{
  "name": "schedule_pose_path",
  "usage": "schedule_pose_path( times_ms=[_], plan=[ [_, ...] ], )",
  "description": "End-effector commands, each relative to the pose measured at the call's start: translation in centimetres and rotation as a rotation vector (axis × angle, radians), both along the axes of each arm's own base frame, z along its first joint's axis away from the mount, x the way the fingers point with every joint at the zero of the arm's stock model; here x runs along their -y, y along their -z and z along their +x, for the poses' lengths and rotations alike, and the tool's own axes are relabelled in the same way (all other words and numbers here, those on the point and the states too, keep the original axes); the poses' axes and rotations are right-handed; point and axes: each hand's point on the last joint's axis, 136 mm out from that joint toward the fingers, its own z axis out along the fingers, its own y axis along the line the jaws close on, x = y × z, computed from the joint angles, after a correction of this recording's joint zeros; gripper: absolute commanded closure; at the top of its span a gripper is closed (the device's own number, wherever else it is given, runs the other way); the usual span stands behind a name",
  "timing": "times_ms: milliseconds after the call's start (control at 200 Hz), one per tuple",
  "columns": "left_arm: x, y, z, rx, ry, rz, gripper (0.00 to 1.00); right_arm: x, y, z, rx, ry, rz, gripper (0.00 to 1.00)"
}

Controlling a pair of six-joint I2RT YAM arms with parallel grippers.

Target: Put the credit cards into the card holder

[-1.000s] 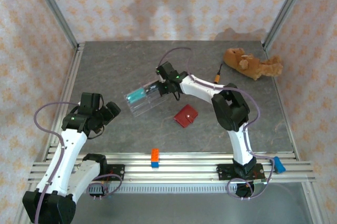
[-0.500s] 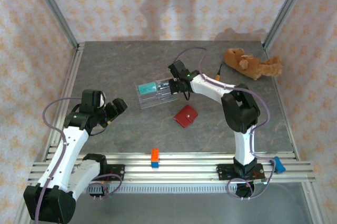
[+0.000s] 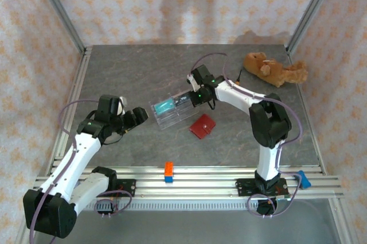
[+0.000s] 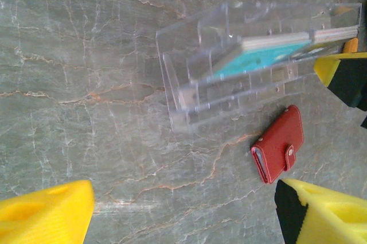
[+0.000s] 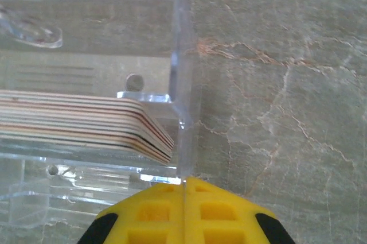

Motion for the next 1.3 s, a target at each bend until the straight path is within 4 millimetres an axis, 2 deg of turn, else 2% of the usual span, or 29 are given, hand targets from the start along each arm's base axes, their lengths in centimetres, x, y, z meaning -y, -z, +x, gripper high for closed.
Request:
schedule_pose_path(
  times_ms=[0, 255, 396, 436, 486, 571, 666, 756, 786, 846, 861, 956, 1036, 1082, 1182, 1297],
  plan=[
    [0.4, 0.3, 0.5, 0.033, 0.037, 0.007, 0.17, -0.6, -0.1, 0.5, 0.004, -0.157, -0.047, 1.00],
    [1.3, 0.4, 0.6, 0.054, 0.052, -0.033, 0.18, -1.6, 0.6, 3.4, 0.019, -0.269, -0.130, 1.00],
    [1.6, 0.4, 0.5, 0.065, 0.043, -0.056, 0.19, -1.5, 1.4, 4.0, 0.022, -0.345, -0.180, 1.00],
    [1.8, 0.6, 0.4, 0.070, 0.049, -0.055, 0.20, -1.3, 1.7, 4.2, 0.024, -0.350, -0.190, 0.92],
    [2.0, 0.9, 0.2, 0.069, 0.062, -0.046, 0.20, -1.2, 1.6, 4.3, 0.011, -0.330, -0.192, 0.77],
    [2.5, 0.8, -0.1, 0.075, 0.097, -0.034, 0.20, -1.8, 0.0, 4.0, -0.007, -0.291, -0.121, 0.66],
    [3.1, 0.1, 0.1, 0.113, 0.139, -0.021, 0.21, -2.3, -3.3, 4.2, 0.049, -0.210, -0.026, 0.59],
    [4.3, -1.1, 0.4, 0.159, 0.205, -0.006, 0.23, -1.4, -6.2, 4.1, 0.083, -0.069, 0.018, 0.56],
    [4.8, -1.5, 0.4, 0.168, 0.229, 0.002, 0.23, -0.9, -7.3, 3.8, 0.090, -0.010, 0.042, 0.56],
    [6.1, -2.2, 0.4, 0.183, 0.279, 0.027, 0.23, 0.5, -7.8, 2.7, 0.095, 0.096, 0.074, 0.56],
    [6.5, -2.3, 0.3, 0.196, 0.309, 0.049, 0.23, 0.9, -8.5, 2.4, 0.107, 0.129, 0.089, 0.54],
    [8.8, -2.8, 0.3, 0.228, 0.394, 0.124, 0.23, 5.0, -8.7, 0.2, 0.123, 0.399, 0.116, 0.48],
    [11.1, -3.1, 0.2, 0.239, 0.472, 0.160, 0.23, 6.5, -7.4, -3.1, 0.063, 0.476, 0.160, 0.49],
    [12.4, -2.9, 0.2, 0.234, 0.520, 0.177, 0.26, 7.4, -5.8, -5.1, 0.017, 0.507, 0.170, 0.51],
    [14.3, -2.1, 0.4, 0.214, 0.590, 0.209, 0.29, 7.2, -3.4, -8.3, -0.088, 0.465, 0.204, 0.51],
    [15.2, -1.2, 1.0, 0.180, 0.617, 0.214, 0.30, 6.8, -1.3, -10.4, -0.171, 0.340, 0.156, 0.53]
  ],
)
